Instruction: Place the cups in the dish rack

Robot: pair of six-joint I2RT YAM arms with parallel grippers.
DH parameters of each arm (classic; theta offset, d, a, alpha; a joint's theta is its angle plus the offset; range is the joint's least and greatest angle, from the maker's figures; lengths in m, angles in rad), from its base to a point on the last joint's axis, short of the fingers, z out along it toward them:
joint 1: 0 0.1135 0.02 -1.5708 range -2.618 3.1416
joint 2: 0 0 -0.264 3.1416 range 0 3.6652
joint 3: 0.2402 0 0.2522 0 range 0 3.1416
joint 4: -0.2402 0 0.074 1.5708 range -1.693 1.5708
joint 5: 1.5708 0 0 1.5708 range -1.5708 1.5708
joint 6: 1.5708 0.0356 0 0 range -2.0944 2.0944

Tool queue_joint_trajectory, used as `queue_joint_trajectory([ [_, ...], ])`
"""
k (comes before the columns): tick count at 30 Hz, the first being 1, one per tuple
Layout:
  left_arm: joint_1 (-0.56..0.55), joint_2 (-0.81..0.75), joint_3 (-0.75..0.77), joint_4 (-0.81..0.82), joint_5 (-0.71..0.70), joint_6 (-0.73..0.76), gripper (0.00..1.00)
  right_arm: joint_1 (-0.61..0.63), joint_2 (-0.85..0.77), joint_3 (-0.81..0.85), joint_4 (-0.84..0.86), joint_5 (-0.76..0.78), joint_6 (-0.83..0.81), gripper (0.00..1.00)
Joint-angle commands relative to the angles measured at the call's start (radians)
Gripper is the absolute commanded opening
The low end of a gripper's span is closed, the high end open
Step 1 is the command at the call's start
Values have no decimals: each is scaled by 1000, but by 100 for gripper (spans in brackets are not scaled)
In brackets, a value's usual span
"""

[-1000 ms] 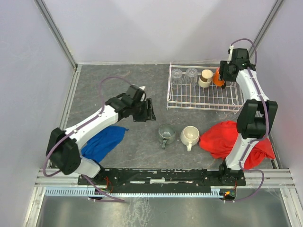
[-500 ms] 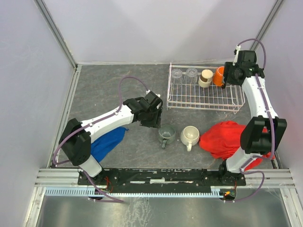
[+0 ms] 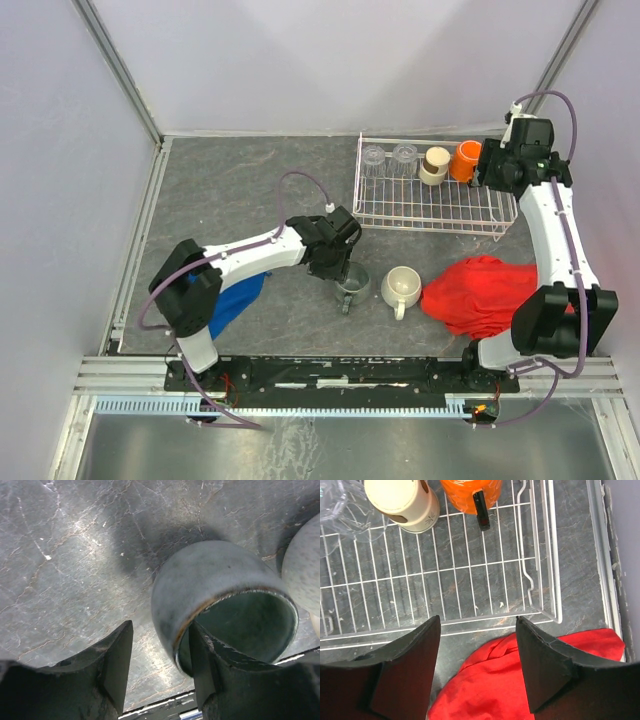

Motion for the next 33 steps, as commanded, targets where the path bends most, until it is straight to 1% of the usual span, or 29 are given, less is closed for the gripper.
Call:
queue_joint_trajectory([
  [1,-27,42,62,29,-50,-34,53,-1,-81,-1,8,-44,50,69],
  [5,-40,77,82,27,-68,-48,44,-2,-113,-3,8,-72,73,68],
  [7,-44,89,87,24,-76,-55,34,-1,-124,-2,7,-90,91,68],
  [9,-49,94,90,16,-91,-66,22,-2,-134,-7,10,-112,116,68],
  [14,-51,85,77,12,-109,-82,4,-1,-153,-13,14,-174,171,66],
  [17,-51,74,62,12,-102,-94,3,4,-163,-17,17,-196,188,66],
  [20,-50,15,34,18,-93,-112,3,13,-173,-16,22,-232,212,66],
  [28,-28,-254,-30,21,-95,-188,3,39,-195,-25,64,-363,296,65],
  [33,40,-406,-66,75,-53,-263,3,65,-227,-67,116,-454,375,65],
])
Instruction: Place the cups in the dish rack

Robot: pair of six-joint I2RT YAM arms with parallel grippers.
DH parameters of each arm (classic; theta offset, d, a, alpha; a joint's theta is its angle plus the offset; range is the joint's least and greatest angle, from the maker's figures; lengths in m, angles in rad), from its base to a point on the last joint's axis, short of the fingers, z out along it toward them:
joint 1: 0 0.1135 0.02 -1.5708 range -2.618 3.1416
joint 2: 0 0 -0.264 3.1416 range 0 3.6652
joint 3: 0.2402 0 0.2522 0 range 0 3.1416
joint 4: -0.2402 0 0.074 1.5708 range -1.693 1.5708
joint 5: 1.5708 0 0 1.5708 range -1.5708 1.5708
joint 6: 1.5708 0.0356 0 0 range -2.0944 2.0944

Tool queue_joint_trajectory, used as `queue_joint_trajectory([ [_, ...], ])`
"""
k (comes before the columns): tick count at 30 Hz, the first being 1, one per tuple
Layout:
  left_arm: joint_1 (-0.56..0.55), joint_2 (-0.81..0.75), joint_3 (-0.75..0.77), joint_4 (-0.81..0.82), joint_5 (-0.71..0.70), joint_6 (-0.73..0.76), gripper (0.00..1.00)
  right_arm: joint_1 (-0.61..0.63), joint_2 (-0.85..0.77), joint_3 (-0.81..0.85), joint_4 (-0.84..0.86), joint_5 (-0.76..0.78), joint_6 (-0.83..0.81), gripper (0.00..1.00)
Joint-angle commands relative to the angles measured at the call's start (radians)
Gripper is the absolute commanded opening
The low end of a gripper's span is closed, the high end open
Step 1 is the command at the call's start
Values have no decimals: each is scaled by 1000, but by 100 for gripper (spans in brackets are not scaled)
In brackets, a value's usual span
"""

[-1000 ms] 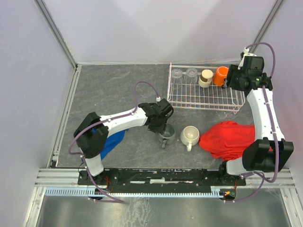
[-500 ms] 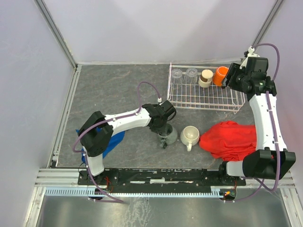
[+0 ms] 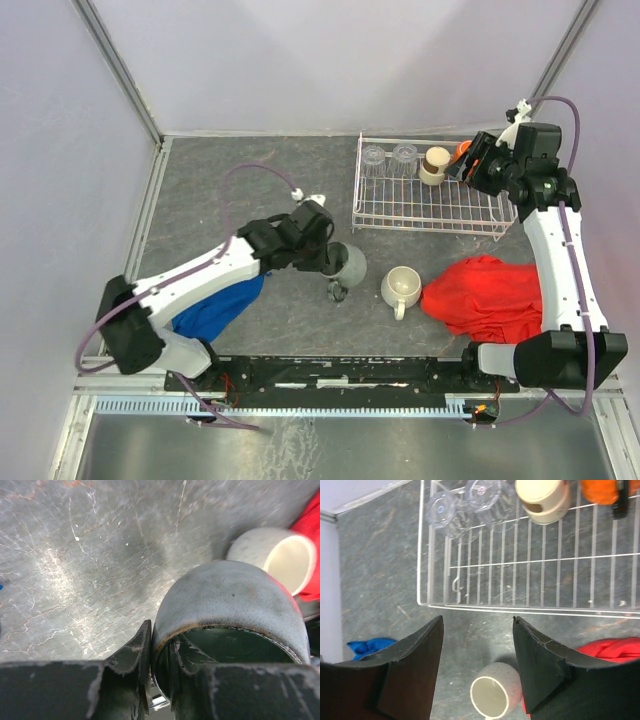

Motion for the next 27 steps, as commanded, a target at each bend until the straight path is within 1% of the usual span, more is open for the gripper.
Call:
queue_joint_trajectory([
  [1,76,-175,-12,121,41,-134,3,32,-60,-32,92,-130,102,65],
  [4,163,-282,-43,206,102,-181,3,72,-79,-49,123,-219,186,66],
  [6,227,-319,-47,256,151,-194,3,96,-100,-61,145,-270,250,66],
  [10,351,-322,-37,368,294,-229,3,133,-160,-111,208,-393,400,68],
  [11,388,-314,-42,423,366,-261,3,148,-187,-144,255,-443,467,70],
  [12,404,-311,-48,460,392,-291,3,157,-202,-173,296,-475,516,71],
  [15,433,-293,-73,608,480,-372,3,191,-248,-280,471,-557,713,78],
  [17,438,-278,-94,713,521,-426,3,210,-272,-349,556,-578,818,87],
  [20,440,-247,-121,865,574,-491,3,235,-299,-402,618,-588,912,90],
  [22,440,-223,-145,983,605,-557,3,255,-311,-435,688,-588,968,90],
  [25,440,-205,-181,1094,614,-645,3,297,-311,-483,807,-552,1052,91],
  [27,439,-203,-199,1131,609,-680,3,326,-305,-496,818,-517,1052,91],
])
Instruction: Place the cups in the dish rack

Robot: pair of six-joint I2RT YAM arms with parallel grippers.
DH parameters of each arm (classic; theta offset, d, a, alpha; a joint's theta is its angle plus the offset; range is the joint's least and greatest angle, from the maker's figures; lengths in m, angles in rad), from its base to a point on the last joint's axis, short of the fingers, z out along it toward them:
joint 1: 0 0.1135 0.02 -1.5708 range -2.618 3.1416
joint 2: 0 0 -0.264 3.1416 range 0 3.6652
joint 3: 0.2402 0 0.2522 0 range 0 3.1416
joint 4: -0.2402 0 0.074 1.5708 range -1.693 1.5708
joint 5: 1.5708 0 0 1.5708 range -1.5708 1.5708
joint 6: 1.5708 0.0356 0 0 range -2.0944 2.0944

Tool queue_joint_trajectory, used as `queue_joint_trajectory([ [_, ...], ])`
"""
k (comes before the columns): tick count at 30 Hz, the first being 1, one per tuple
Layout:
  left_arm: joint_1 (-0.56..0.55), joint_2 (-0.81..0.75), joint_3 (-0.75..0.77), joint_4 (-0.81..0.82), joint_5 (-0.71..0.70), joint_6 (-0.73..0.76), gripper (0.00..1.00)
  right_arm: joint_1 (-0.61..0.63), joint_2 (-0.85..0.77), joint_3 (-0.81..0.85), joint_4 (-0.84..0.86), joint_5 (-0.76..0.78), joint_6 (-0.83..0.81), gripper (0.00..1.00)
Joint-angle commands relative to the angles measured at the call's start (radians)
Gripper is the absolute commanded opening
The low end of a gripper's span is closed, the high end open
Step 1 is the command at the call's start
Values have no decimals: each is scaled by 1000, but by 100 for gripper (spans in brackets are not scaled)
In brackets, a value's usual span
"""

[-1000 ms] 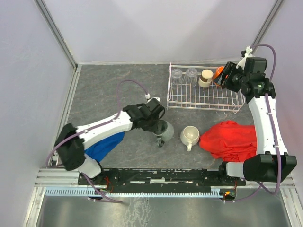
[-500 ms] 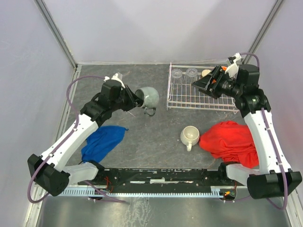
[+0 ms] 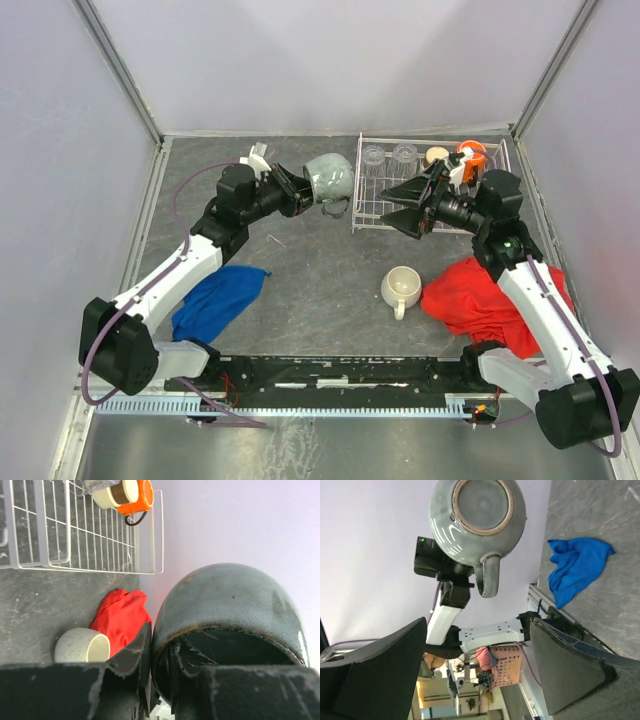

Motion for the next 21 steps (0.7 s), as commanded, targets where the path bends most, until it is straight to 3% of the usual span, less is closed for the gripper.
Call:
queue_joint_trajectory([
  [1,0,-15,-5,332,72,-181,3,64,-18,-21,191,42,108,91],
  [11,-2,-2,-12,381,71,-218,3,254,51,53,123,232,-28,89],
  [21,-4,-25,5,342,39,-139,3,378,165,95,278,354,9,86],
])
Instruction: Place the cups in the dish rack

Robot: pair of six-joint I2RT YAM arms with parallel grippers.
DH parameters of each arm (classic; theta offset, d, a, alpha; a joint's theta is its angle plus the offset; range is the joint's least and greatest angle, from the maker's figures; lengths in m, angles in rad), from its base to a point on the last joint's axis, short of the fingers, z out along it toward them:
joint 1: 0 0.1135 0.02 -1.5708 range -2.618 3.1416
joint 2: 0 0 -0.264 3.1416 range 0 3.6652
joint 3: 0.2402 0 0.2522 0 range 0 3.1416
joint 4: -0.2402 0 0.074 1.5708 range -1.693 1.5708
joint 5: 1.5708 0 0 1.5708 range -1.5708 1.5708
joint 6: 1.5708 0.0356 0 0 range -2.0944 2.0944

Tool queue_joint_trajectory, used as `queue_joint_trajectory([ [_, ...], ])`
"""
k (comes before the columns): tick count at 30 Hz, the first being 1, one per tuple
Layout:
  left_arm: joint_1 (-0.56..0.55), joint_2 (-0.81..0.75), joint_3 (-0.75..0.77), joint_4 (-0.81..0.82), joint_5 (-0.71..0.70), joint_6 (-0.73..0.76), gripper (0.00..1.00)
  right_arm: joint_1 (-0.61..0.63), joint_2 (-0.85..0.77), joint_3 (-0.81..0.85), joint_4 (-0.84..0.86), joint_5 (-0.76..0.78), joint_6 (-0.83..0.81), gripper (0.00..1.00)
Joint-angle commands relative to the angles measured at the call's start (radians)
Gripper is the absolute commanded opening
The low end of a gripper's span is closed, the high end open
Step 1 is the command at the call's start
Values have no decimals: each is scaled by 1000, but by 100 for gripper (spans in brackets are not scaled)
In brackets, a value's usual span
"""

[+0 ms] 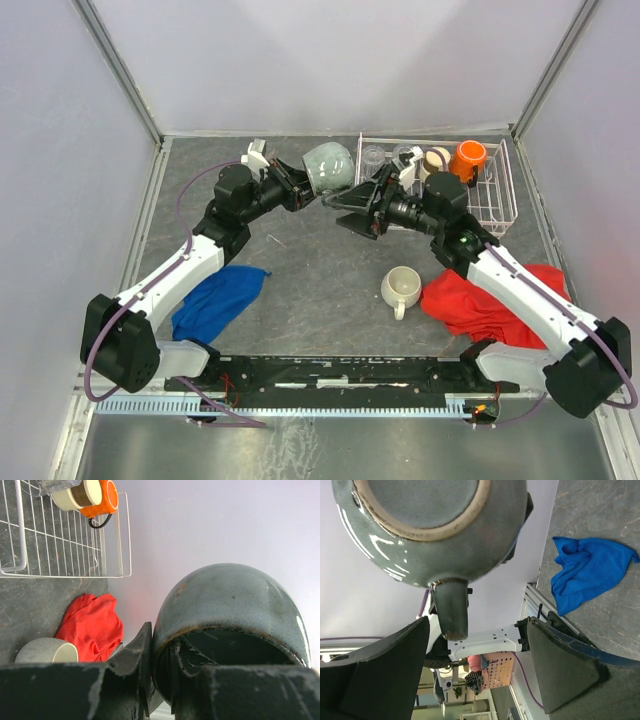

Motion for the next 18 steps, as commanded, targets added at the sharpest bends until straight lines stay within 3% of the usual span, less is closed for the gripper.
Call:
queue_joint_trajectory([
  [1,-4,-46,48,125,-2,25,3,47,31,67,144,94,-1,85],
  [6,-6,-48,53,114,-13,48,3,89,61,61,207,165,-2,77],
  [13,-7,-54,54,110,-11,63,3,106,71,27,260,227,6,56],
  [18,-7,-66,43,116,-12,62,3,106,59,-3,292,273,9,53],
])
